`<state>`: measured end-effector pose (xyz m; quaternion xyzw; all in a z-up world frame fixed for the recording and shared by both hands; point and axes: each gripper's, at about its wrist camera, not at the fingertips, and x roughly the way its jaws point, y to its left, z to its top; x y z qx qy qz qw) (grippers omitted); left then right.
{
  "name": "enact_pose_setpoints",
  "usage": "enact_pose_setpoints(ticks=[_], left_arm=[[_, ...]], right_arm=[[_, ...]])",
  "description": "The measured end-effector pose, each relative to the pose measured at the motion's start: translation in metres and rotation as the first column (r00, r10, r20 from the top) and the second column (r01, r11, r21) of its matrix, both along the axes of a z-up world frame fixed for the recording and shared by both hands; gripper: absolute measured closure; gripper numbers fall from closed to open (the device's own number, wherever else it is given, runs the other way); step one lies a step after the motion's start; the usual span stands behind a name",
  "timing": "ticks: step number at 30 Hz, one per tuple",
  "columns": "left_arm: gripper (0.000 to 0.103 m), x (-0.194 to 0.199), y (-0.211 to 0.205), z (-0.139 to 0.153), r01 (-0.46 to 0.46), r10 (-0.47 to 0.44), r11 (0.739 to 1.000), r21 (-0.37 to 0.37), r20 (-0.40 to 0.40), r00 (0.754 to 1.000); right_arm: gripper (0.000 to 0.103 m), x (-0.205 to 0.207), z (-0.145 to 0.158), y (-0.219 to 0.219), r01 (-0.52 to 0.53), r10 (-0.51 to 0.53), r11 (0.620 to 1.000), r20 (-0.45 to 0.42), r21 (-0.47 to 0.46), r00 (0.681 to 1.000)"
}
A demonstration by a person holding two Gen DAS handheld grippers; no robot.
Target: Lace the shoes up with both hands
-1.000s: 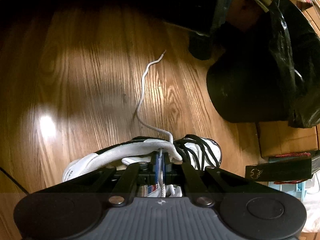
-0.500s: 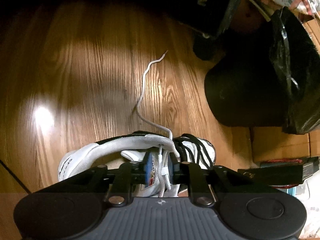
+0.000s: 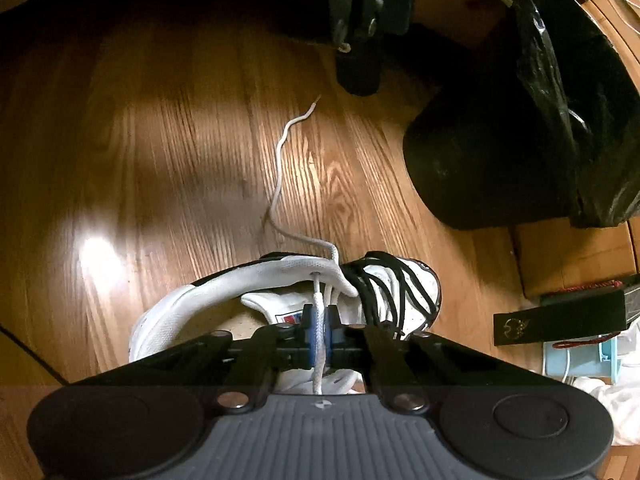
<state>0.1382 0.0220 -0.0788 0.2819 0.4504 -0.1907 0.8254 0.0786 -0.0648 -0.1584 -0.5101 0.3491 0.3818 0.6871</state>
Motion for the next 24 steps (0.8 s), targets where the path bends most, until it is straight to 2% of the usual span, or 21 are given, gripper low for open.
enact_pose_setpoints(ticks=[7,24], left_arm=[[0.053,0.0,0.0,0.0,0.003,-0.003,1.0,-0.002,0.0,1.0],[0.052,0.002,0.002,0.0,0.0,0.0,1.0,-0.002,0.0,1.0]], right_arm=[[0.098,-0.003,-0.006,0.006,-0.023,0.023,1.0,-0.006,-0.01,1.0],[0.099,0.006,-0.012,0.01,0.007,-0.007,1.0,-0.02,-0.012,1.0]])
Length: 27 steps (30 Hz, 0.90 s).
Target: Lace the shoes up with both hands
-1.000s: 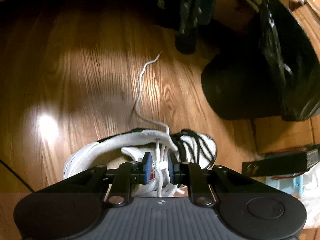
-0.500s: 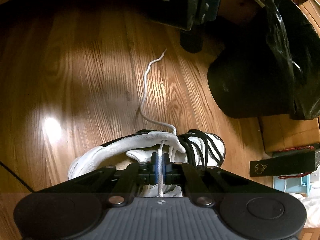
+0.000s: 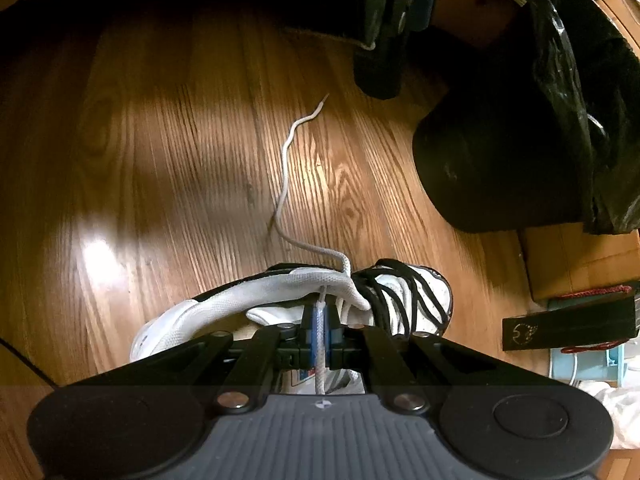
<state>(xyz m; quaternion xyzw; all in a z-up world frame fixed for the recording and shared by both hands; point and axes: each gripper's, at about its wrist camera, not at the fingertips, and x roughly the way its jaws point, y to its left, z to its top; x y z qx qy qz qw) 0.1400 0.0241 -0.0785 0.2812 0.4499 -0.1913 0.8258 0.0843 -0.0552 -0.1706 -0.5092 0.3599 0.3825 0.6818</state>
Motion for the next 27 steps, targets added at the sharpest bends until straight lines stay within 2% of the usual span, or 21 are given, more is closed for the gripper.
enact_pose_setpoints(ticks=[8,21,27], left_arm=[[0.052,0.001,0.001,0.0,0.0,0.0,1.0,0.004,0.002,1.0],[0.052,0.002,0.002,0.0,-0.004,0.004,1.0,0.005,0.002,1.0],[0.052,0.002,0.001,0.0,-0.002,0.002,1.0,0.004,0.002,1.0]], right_arm=[[0.099,0.002,0.001,-0.004,0.018,-0.018,1.0,-0.004,-0.008,1.0],[0.099,-0.001,0.006,-0.001,0.015,-0.015,0.999,0.003,0.04,1.0],[0.099,0.003,0.007,-0.002,0.048,-0.046,0.996,-0.019,0.071,0.999]])
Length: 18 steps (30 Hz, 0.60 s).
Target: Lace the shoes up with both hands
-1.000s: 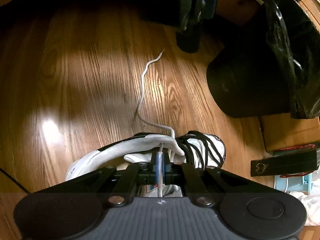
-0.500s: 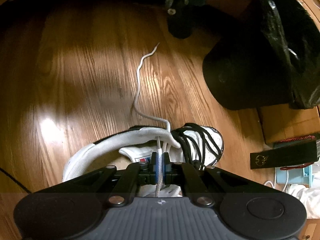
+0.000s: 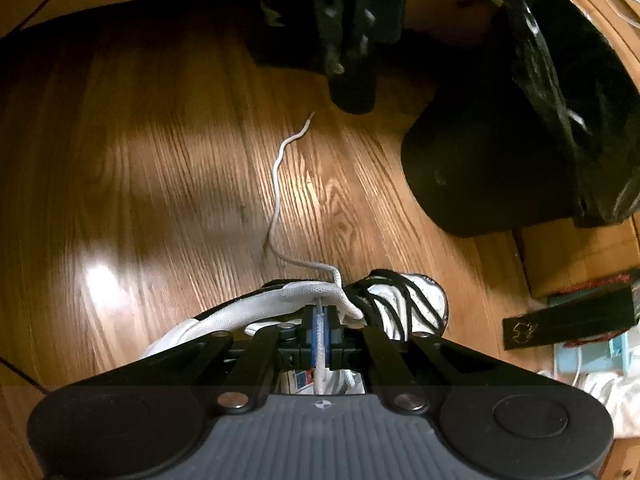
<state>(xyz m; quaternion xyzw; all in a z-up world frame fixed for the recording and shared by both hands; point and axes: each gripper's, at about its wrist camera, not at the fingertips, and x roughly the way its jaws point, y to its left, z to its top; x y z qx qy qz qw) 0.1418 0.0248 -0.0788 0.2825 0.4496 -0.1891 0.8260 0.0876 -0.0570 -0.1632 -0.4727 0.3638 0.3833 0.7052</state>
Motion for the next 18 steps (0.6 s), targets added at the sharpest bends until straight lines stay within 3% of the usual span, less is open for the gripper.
enact_pose_setpoints(ticks=[4,9,12,14,18], left_arm=[[0.052,0.0,0.002,-0.002,-0.004,0.004,1.0,-0.002,-0.009,1.0],[0.052,0.006,0.01,-0.005,-0.074,0.063,0.988,-0.136,-0.083,0.995],[0.051,0.013,0.014,-0.012,-0.19,0.161,0.959,-0.212,-0.147,0.976],[0.052,0.014,0.015,-0.026,-0.31,0.258,0.918,-0.247,-0.222,0.94],[0.052,0.007,0.008,-0.046,-0.372,0.281,0.866,-0.334,-0.291,0.915]], right_arm=[[0.099,0.004,0.003,-0.004,0.034,-0.032,0.999,-0.045,0.036,0.998],[0.099,0.014,0.013,-0.02,0.126,-0.103,0.981,-0.157,0.148,0.982],[0.099,0.016,0.015,-0.029,0.137,-0.11,0.976,-0.165,0.169,0.98],[0.099,0.012,0.013,-0.029,0.117,-0.095,0.98,-0.139,0.16,0.986],[0.099,0.011,0.013,-0.028,0.116,-0.094,0.98,-0.135,0.164,0.986]])
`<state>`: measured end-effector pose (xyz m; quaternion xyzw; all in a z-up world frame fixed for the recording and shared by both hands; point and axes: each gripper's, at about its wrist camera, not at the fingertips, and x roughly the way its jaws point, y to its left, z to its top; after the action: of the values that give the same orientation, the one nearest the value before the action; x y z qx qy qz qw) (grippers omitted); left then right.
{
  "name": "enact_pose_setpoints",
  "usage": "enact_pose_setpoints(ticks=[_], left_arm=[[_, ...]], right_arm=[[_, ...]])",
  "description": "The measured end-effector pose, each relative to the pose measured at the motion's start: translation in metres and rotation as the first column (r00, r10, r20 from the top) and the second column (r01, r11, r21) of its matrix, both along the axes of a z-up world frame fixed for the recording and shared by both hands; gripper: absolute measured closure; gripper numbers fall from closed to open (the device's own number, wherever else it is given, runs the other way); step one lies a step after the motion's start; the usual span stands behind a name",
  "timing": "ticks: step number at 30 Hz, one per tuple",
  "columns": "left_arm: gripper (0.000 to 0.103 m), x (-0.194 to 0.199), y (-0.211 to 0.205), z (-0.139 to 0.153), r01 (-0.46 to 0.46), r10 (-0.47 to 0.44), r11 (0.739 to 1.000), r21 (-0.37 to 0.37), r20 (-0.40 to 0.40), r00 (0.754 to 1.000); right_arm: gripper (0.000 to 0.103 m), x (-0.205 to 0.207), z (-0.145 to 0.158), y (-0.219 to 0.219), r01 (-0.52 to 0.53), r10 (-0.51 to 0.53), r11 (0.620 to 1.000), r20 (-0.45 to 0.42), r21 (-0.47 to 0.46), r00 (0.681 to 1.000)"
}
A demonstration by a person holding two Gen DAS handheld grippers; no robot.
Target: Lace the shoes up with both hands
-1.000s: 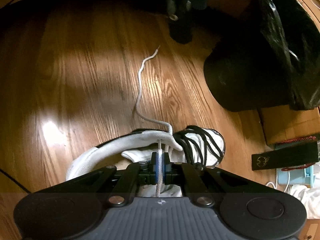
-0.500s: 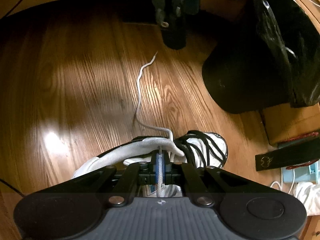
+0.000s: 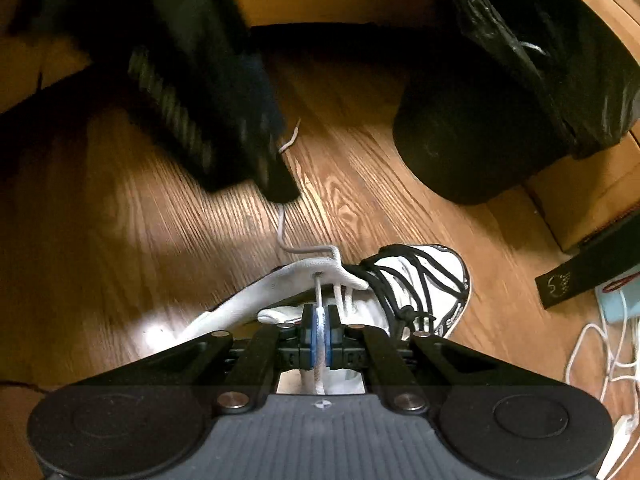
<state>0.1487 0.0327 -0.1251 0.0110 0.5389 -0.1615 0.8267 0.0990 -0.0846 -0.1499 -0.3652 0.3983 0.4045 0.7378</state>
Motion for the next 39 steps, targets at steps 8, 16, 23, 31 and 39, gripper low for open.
enact_pose_setpoints(ticks=[8,16,23,31,39], left_arm=[[0.053,-0.001,0.011,-0.029,-0.12,0.104,0.983,-0.136,-0.12,0.987],[0.054,0.0,0.008,-0.031,-0.12,0.106,0.983,-0.138,-0.105,0.989],[0.07,0.0,0.012,-0.042,-0.173,0.14,0.96,-0.219,-0.159,0.977],[0.08,0.001,0.018,-0.047,-0.237,0.181,0.93,-0.281,-0.212,0.96],[0.081,0.001,0.018,-0.048,-0.251,0.19,0.925,-0.286,-0.224,0.956]], right_arm=[[0.097,0.0,0.008,-0.001,0.002,-0.002,1.0,0.01,0.021,1.0],[0.094,0.001,0.012,-0.006,0.021,-0.02,0.998,-0.017,0.063,1.0],[0.092,0.006,0.008,-0.008,0.044,-0.043,0.998,-0.029,0.035,0.999],[0.09,0.011,0.009,-0.009,0.088,-0.087,0.996,-0.046,0.027,0.995],[0.09,0.01,0.002,-0.01,0.078,-0.078,0.997,-0.052,0.008,0.996]])
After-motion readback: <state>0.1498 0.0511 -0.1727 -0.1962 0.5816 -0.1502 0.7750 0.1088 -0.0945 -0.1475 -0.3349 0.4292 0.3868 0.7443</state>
